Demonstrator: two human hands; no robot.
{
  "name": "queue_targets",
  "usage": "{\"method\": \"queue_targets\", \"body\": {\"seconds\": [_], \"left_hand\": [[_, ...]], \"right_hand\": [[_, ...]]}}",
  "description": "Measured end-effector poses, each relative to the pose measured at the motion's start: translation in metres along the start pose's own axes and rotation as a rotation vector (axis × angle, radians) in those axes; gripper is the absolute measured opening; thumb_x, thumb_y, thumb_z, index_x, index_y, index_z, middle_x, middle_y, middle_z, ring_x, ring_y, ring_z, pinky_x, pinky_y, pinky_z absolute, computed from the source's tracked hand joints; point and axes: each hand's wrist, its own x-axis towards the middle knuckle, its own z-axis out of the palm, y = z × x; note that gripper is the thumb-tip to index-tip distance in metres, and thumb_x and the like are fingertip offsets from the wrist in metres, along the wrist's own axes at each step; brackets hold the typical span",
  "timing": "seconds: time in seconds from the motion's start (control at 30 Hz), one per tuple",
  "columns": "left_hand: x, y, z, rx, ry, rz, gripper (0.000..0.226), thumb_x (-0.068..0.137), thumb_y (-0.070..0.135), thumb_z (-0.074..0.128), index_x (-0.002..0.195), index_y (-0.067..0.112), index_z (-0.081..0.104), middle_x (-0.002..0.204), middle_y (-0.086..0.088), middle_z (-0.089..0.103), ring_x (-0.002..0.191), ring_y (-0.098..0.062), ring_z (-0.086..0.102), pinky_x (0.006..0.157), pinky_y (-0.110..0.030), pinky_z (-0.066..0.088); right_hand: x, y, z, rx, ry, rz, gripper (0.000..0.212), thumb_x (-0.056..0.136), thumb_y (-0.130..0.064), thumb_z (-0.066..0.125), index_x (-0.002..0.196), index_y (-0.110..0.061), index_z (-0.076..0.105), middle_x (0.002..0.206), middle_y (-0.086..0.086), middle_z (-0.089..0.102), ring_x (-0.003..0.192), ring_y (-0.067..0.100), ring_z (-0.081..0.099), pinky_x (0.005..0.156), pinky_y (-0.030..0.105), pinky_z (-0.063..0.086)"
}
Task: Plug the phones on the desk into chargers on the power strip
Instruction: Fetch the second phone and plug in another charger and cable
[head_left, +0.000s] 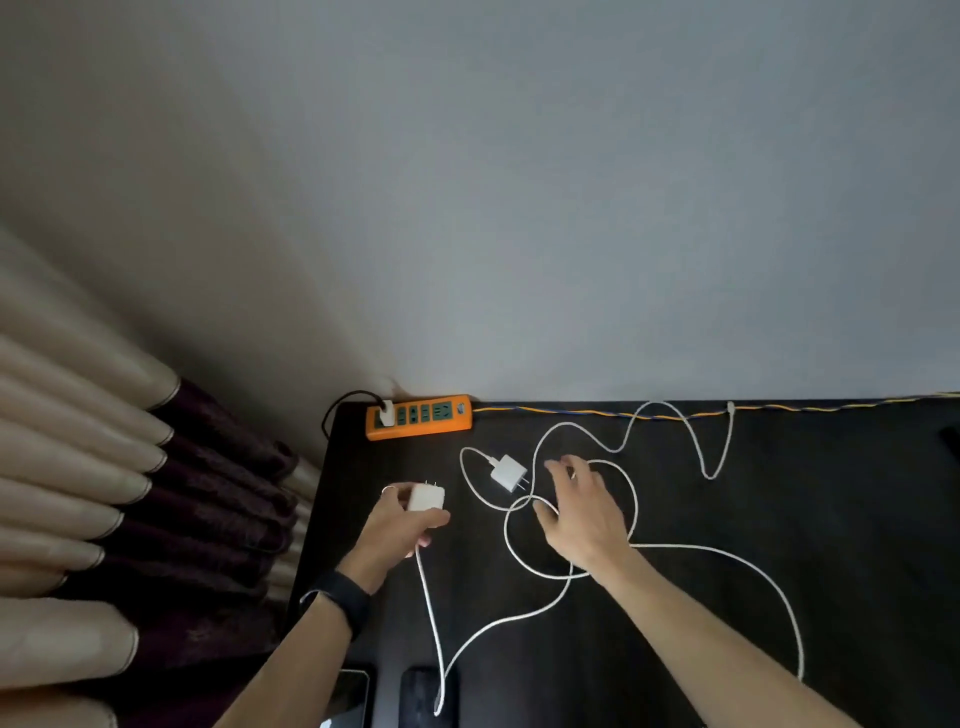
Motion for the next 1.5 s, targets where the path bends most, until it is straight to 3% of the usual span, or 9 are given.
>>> {"method": "queue_targets", "body": {"seconds": [0.17, 0.27, 0.37, 0.53, 0.77, 0.93, 1.07, 1.27, 1.5], "left_hand": [[0.025, -0.003, -0.018, 0.045, 0.075, 0.047, 0.064, 0.079, 0.024, 0.077, 0.13, 0.014, 0.041, 0.119, -0.006, 0.062, 0.083, -0.017, 0.067, 0.058, -0.021, 0.046], [0.041, 0.003, -0.03, 0.085, 0.112, 0.1, 0.06, 0.08, 0.029, 0.076, 0.13, 0.017, 0.045, 0.121, -0.002, 0.061, 0.097, -0.018, 0.066, 0.063, -0.018, 0.047], [0.056, 0.009, -0.038, 0.182, 0.176, 0.175, 0.055, 0.078, 0.038, 0.076, 0.125, 0.021, 0.053, 0.117, 0.002, 0.064, 0.1, -0.013, 0.063, 0.074, -0.023, 0.048], [0.076, 0.017, -0.036, 0.487, 0.334, 0.377, 0.045, 0.079, 0.054, 0.068, 0.114, 0.025, 0.066, 0.111, 0.007, 0.064, 0.099, -0.013, 0.063, 0.083, -0.032, 0.054], [0.119, 0.037, -0.047, 1.206, 0.501, 0.61, 0.048, 0.086, 0.057, 0.055, 0.116, 0.02, 0.067, 0.106, 0.0, 0.071, 0.105, -0.024, 0.058, 0.084, -0.038, 0.044], [0.157, 0.058, -0.064, 1.45, 0.383, 0.71, 0.047, 0.093, 0.05, 0.05, 0.128, 0.02, 0.059, 0.117, 0.002, 0.066, 0.118, -0.02, 0.049, 0.094, -0.038, 0.043], [0.171, 0.067, -0.07, 1.55, 0.304, 0.66, 0.051, 0.094, 0.047, 0.048, 0.137, 0.02, 0.05, 0.128, 0.001, 0.061, 0.126, -0.023, 0.045, 0.096, -0.041, 0.041], [0.18, 0.069, -0.07, 1.512, 0.193, 0.56, 0.053, 0.097, 0.045, 0.047, 0.142, 0.017, 0.045, 0.139, -0.003, 0.054, 0.132, -0.026, 0.041, 0.101, -0.044, 0.041], [0.177, 0.074, -0.049, 1.609, 0.167, 0.608, 0.046, 0.097, 0.038, 0.053, 0.137, 0.016, 0.05, 0.134, -0.002, 0.057, 0.126, -0.023, 0.046, 0.096, -0.037, 0.045]], "right_hand": [[0.029, -0.045, 0.052, -0.237, -0.151, -0.298, 0.058, 0.094, -0.043, 0.061, 0.146, -0.038, 0.037, 0.166, 0.009, 0.013, 0.148, 0.039, 0.023, 0.114, 0.054, 0.036], [0.049, -0.04, 0.064, -0.321, -0.197, -0.227, 0.055, 0.096, -0.023, 0.059, 0.147, -0.031, 0.04, 0.167, 0.005, 0.003, 0.149, 0.034, 0.017, 0.117, 0.053, 0.029], [0.065, -0.016, 0.056, -0.35, -0.129, -0.071, 0.058, 0.095, -0.014, 0.058, 0.148, -0.026, 0.038, 0.163, 0.003, 0.011, 0.134, 0.03, 0.037, 0.107, 0.044, 0.043], [0.082, 0.031, 0.032, -0.336, -0.095, 0.179, 0.065, 0.094, -0.014, 0.057, 0.153, -0.018, 0.028, 0.166, 0.007, 0.01, 0.136, 0.037, 0.034, 0.109, 0.043, 0.043], [0.062, -0.021, 0.056, -0.214, 0.143, 0.009, 0.079, 0.083, -0.033, 0.068, 0.149, -0.002, 0.039, 0.161, 0.017, 0.031, 0.148, 0.034, 0.028, 0.118, 0.049, 0.033], [0.065, -0.054, 0.087, -0.163, 0.042, -0.105, 0.076, 0.089, -0.033, 0.055, 0.156, -0.011, 0.026, 0.168, 0.01, 0.012, 0.155, 0.029, 0.006, 0.122, 0.053, 0.021], [0.06, -0.048, 0.12, -0.131, -0.14, -0.143, 0.062, 0.103, -0.042, 0.024, 0.16, -0.018, 0.015, 0.169, -0.001, 0.007, 0.155, 0.017, 0.0, 0.125, 0.046, 0.007], [0.065, -0.047, 0.119, -0.114, -0.215, -0.144, 0.066, 0.097, -0.047, 0.003, 0.158, -0.023, -0.006, 0.164, -0.007, -0.018, 0.153, 0.013, -0.016, 0.122, 0.043, -0.007], [0.065, -0.048, 0.118, -0.094, -0.245, -0.126, 0.073, 0.089, -0.048, -0.01, 0.158, -0.024, -0.011, 0.163, -0.008, -0.024, 0.151, 0.013, -0.021, 0.123, 0.044, -0.007]]}}
